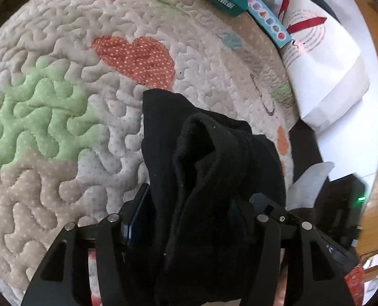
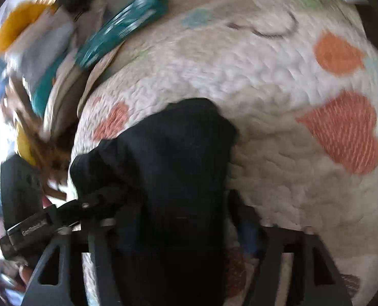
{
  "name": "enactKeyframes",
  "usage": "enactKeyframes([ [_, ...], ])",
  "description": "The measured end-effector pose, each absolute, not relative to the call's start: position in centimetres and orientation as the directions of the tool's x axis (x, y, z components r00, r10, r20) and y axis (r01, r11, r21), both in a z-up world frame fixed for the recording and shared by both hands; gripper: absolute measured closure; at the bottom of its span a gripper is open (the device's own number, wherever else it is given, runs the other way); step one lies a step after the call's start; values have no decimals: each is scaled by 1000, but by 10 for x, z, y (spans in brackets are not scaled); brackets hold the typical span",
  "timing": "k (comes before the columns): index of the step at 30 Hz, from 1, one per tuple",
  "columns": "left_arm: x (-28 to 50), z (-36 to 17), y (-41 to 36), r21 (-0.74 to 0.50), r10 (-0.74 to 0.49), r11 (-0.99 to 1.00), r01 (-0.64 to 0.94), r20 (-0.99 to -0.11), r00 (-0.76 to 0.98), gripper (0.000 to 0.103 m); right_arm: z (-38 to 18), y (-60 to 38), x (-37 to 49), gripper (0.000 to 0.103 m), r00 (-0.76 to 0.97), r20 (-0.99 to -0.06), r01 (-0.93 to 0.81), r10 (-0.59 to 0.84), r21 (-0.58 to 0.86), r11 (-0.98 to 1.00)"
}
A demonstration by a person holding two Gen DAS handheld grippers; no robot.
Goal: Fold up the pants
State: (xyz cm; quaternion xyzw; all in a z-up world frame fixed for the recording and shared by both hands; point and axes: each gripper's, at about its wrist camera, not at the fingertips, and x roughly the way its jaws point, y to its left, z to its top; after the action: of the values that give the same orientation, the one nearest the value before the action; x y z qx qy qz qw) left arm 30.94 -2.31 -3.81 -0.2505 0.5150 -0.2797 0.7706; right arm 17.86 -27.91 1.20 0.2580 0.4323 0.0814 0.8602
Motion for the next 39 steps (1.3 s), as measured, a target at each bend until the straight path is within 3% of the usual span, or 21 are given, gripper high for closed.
enactKeyframes([
  [5,311,-47,-7,-759,-756,637,137,-580,304,46,11,-286,172,24,622,-691,87,369,529,844],
  [8,305,-42,3,-740,-719,667,87,-608,337,48,21,-283,163,23,638,-711,97,295,454,886],
  [14,279,8,-26,-345,-383,923,173,-766,515,46,48,-273,142,23,650,-746,112,146,285,952],
  [17,279,16,-38,-255,-303,953,165,-786,538,45,60,-268,127,22,651,-749,84,125,235,968],
  [22,287,18,-23,-387,-380,916,106,-751,540,43,51,-251,110,22,619,-769,30,162,229,973],
  [24,301,2,-15,-424,-390,905,42,-785,482,33,38,-249,111,22,600,-783,31,166,230,973],
  [27,314,-15,-7,-504,-443,863,-25,-781,440,29,24,-255,120,21,576,-792,60,201,287,956],
  [31,317,-16,-12,-491,-437,871,-13,-786,438,27,17,-266,121,19,565,-788,86,244,351,933],
  [36,312,-15,7,-581,-504,810,-82,-760,410,26,31,-274,101,18,617,-773,143,150,298,944],
  [39,294,-4,30,-571,-468,810,-131,-765,442,26,45,-281,78,18,647,-755,175,106,283,943],
])
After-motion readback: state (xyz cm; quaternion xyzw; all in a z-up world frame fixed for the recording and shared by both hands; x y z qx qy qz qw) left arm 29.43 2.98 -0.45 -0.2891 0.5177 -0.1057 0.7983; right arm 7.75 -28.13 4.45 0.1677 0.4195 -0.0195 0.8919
